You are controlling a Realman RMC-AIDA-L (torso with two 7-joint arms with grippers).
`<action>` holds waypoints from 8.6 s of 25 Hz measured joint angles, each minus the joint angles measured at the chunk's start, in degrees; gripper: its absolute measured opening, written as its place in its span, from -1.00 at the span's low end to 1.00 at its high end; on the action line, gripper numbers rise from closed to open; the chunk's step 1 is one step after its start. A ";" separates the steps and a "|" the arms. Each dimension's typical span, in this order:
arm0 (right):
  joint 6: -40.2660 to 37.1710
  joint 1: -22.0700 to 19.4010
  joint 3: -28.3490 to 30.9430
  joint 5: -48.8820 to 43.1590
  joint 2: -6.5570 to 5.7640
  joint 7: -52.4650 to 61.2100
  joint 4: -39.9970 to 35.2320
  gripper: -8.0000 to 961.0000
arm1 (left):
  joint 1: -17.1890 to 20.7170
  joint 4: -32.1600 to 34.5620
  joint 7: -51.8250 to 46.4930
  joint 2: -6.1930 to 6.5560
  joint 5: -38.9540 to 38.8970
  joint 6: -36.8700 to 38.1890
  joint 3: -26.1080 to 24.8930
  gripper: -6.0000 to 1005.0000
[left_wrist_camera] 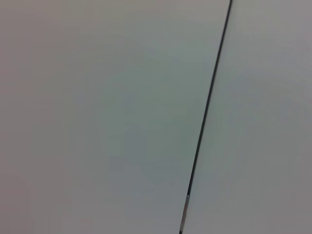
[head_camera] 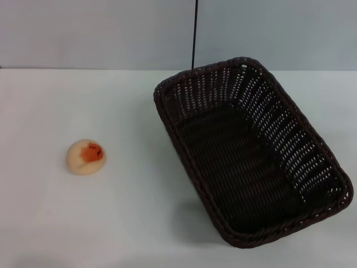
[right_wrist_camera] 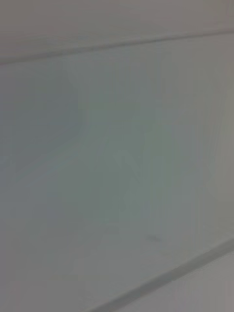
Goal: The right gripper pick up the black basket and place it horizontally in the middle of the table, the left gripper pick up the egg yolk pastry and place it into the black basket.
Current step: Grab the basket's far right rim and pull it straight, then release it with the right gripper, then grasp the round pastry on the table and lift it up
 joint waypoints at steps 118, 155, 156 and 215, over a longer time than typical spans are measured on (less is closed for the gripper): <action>15.93 53.60 -32.43 -85.40 0.92 43.55 -13.82 -0.54 | 6.38 -13.70 9.45 -0.84 0.28 3.41 5.20 0.66; 22.74 37.11 -41.24 -72.35 0.96 53.39 -33.68 0.70 | 2.71 -4.52 4.06 -0.30 3.85 5.68 11.67 0.59; 22.87 34.09 -40.99 -68.82 0.90 53.84 -36.57 0.70 | 2.04 -3.07 3.33 -0.26 3.97 5.78 13.63 0.59; -10.86 -2.16 -30.07 41.61 0.65 -13.56 18.66 0.69 | -3.43 -0.16 14.86 -0.65 -2.14 -7.86 39.05 0.16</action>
